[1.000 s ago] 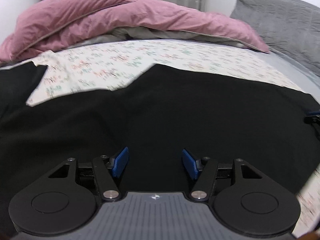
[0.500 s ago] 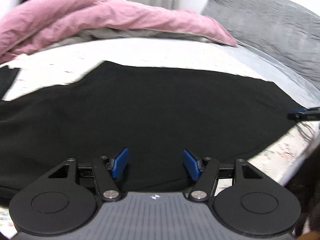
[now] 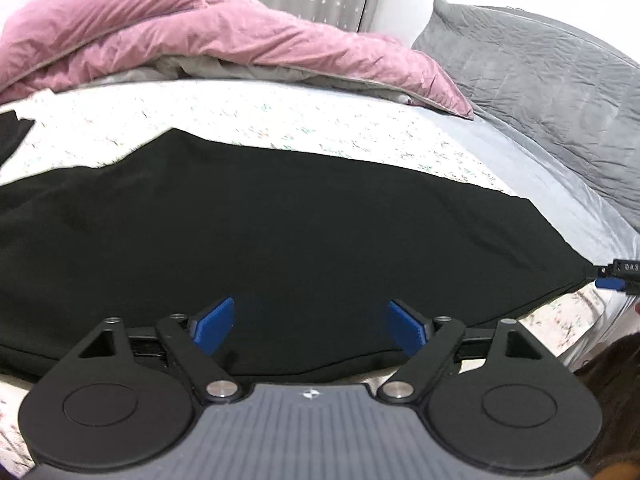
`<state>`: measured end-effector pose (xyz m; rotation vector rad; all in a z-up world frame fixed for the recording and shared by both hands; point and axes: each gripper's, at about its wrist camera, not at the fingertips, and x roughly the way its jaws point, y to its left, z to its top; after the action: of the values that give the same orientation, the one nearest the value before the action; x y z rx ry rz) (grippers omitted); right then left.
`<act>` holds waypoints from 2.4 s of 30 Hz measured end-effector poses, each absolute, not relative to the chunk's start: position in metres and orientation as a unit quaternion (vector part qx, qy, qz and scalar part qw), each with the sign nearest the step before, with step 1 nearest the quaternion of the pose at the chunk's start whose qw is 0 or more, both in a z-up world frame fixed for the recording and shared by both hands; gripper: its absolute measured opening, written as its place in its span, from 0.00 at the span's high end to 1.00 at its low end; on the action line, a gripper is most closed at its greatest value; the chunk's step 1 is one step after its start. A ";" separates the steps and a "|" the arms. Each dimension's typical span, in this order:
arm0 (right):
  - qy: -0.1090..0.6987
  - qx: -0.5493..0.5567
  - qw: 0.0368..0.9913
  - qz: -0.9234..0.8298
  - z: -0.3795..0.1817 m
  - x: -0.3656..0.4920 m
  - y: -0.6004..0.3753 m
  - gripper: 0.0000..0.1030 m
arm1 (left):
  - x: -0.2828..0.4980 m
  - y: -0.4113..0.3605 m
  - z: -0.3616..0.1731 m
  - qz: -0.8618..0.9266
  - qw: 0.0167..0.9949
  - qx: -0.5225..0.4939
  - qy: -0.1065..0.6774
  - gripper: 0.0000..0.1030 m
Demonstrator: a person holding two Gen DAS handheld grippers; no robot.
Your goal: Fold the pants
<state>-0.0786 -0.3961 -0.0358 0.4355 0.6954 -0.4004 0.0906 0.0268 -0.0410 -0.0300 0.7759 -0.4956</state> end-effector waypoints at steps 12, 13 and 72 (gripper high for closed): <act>0.310 0.371 0.847 -0.222 -0.052 -0.095 -0.451 0.36 | 0.094 0.007 -0.045 -0.214 0.891 -0.054 0.397 0.00; 0.307 0.389 0.839 -0.226 -0.056 -0.094 -0.454 0.36 | 0.094 0.007 -0.045 -0.216 0.890 -0.057 0.398 0.00; 0.343 -0.139 0.928 0.043 -0.069 0.044 -0.102 0.84 | 0.159 0.024 -0.085 -0.349 0.754 -0.324 0.452 0.30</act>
<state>0.0437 -0.1020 -0.0687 -0.2843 0.7032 0.0889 0.1590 0.0237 -0.0851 -0.7064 0.9866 -0.7611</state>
